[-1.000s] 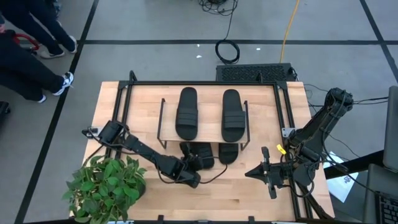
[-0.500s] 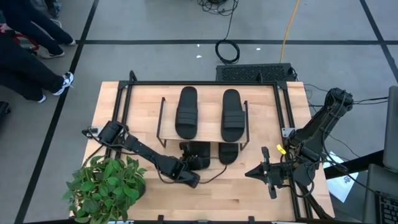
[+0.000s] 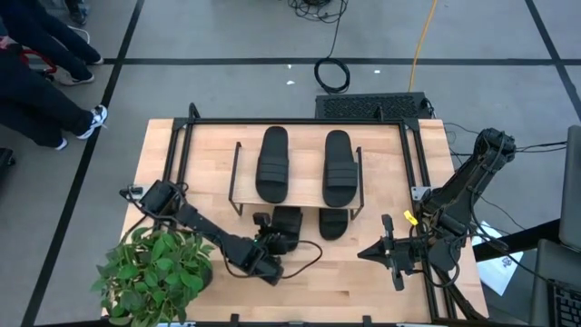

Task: Pick and place slides into the shelf
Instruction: Put the slide under the shelf

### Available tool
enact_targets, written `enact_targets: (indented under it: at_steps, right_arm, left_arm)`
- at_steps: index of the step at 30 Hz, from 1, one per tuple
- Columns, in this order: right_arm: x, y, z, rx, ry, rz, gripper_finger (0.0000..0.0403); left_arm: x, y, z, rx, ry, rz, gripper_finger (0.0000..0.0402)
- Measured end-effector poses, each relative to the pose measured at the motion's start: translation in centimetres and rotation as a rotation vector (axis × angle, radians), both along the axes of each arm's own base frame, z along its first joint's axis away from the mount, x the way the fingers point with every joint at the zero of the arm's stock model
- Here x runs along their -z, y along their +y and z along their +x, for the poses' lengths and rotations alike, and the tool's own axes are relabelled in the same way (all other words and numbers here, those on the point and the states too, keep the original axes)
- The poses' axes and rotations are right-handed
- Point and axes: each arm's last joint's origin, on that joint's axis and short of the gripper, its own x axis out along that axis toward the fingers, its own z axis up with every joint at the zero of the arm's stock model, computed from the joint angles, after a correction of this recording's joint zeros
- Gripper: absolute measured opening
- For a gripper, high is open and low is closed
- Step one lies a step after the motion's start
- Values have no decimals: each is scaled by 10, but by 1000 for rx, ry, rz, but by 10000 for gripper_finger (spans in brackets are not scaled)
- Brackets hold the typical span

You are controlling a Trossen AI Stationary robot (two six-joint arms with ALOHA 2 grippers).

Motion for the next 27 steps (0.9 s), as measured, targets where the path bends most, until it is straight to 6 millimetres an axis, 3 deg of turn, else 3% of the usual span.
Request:
enact_targets:
  at_steps: [9, 20, 27]
  right_arm:
    - [0, 0, 0, 0, -1, 2, 0]
    - [0, 0, 0, 1, 0, 10, 0]
    - [0, 0, 0, 0, 1, 9, 0]
  left_arm:
    - [1, 7, 7, -21, 18, -178, 38]
    - [1, -1, 5, -22, 7, -220, 138]
    - [-15, -11, 3, 48, 9, -200, 187]
